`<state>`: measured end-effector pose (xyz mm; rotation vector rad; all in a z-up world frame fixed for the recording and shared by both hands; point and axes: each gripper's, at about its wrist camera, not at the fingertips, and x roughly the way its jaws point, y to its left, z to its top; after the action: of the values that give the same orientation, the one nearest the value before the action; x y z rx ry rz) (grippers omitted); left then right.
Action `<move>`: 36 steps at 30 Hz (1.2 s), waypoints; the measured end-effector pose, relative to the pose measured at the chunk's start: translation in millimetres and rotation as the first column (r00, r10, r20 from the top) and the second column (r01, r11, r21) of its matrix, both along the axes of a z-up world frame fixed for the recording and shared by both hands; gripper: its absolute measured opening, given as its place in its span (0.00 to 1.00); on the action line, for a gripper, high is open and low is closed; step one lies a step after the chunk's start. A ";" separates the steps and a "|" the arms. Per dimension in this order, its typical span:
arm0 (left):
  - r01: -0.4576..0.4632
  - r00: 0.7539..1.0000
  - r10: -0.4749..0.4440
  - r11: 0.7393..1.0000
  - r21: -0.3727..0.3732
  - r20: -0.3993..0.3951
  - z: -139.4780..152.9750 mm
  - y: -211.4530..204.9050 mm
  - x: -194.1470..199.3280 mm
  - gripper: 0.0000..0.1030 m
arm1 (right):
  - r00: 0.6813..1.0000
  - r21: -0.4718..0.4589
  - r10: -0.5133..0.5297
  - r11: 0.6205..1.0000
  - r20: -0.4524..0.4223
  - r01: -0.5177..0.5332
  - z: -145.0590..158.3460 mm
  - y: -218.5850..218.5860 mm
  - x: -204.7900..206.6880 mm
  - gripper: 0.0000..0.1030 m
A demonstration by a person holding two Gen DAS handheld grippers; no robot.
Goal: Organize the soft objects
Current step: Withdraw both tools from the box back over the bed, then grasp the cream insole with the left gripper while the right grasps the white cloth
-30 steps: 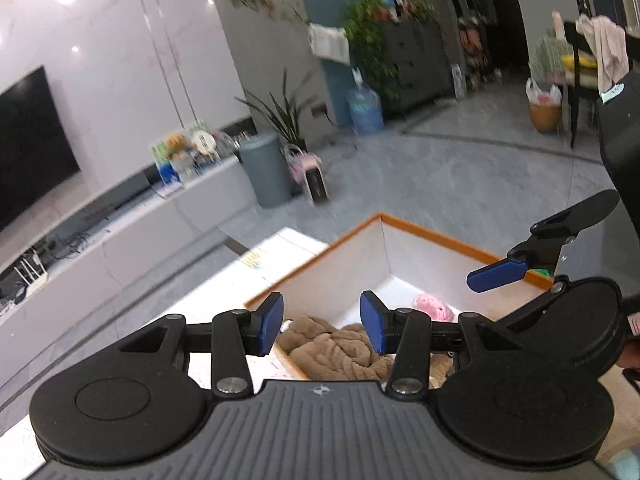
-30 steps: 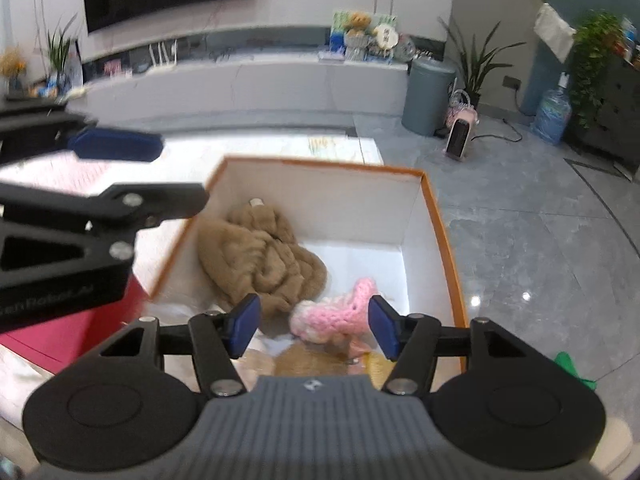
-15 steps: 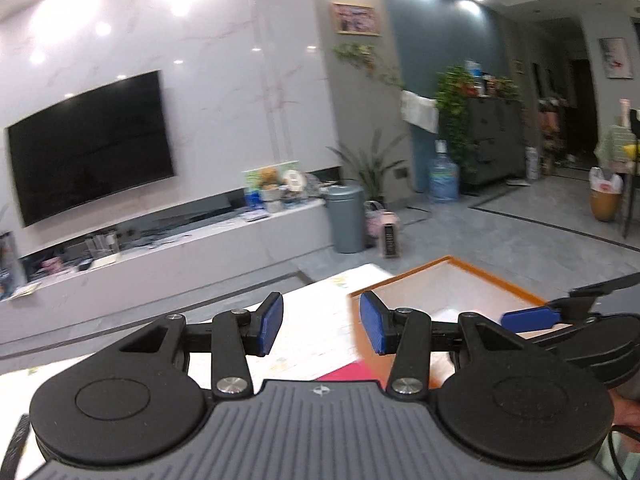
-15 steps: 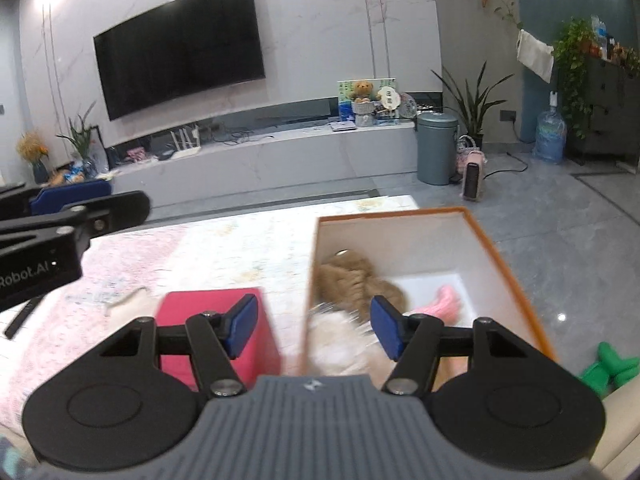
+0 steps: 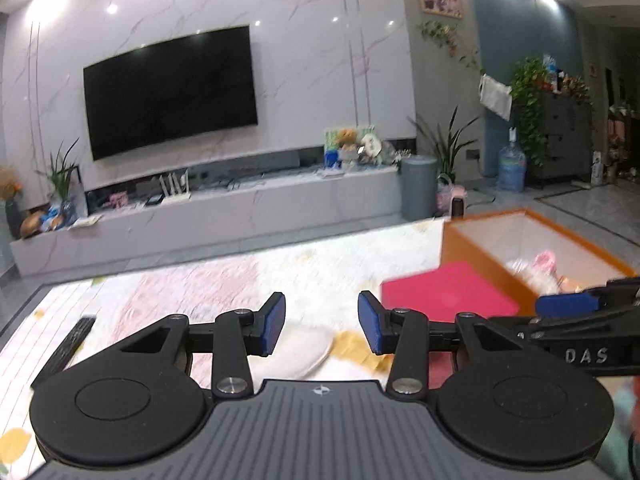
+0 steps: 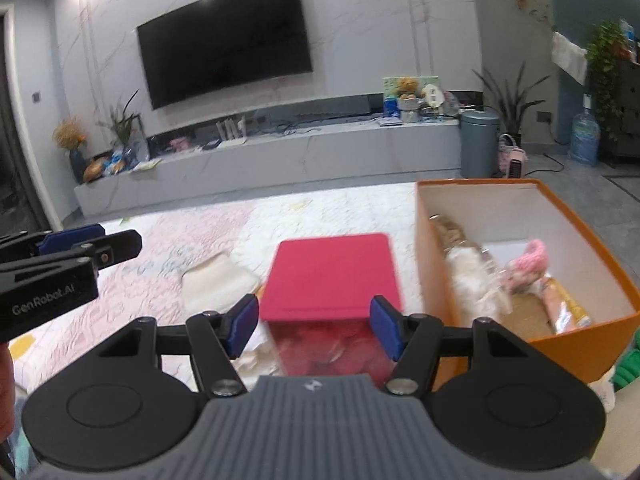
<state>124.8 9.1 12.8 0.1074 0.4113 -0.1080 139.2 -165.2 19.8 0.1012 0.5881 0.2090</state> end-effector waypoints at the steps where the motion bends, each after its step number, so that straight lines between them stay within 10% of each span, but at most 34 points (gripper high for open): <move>1: -0.005 1.000 0.005 1.000 0.000 -0.016 -3.1 4.1 0.7 0.48 | 1.000 -0.002 0.016 1.000 -0.006 -0.016 -1.7 6.2 0.4 0.60; 26: 0.035 0.957 -0.045 0.999 -0.040 -0.286 -65.2 73.2 40.7 0.42 | 0.972 -0.287 0.227 0.928 -0.067 -0.237 -72.7 130.9 44.4 0.48; 36: 0.246 0.929 -0.186 0.956 0.157 -0.320 -89.5 66.4 89.8 0.42 | 0.965 -0.332 0.247 0.906 -0.087 -0.262 -97.8 147.7 83.6 0.27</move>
<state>214.6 75.5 -76.8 0.3338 0.7172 -0.3058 222.8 -17.4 -78.0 -0.3110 0.6727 0.3567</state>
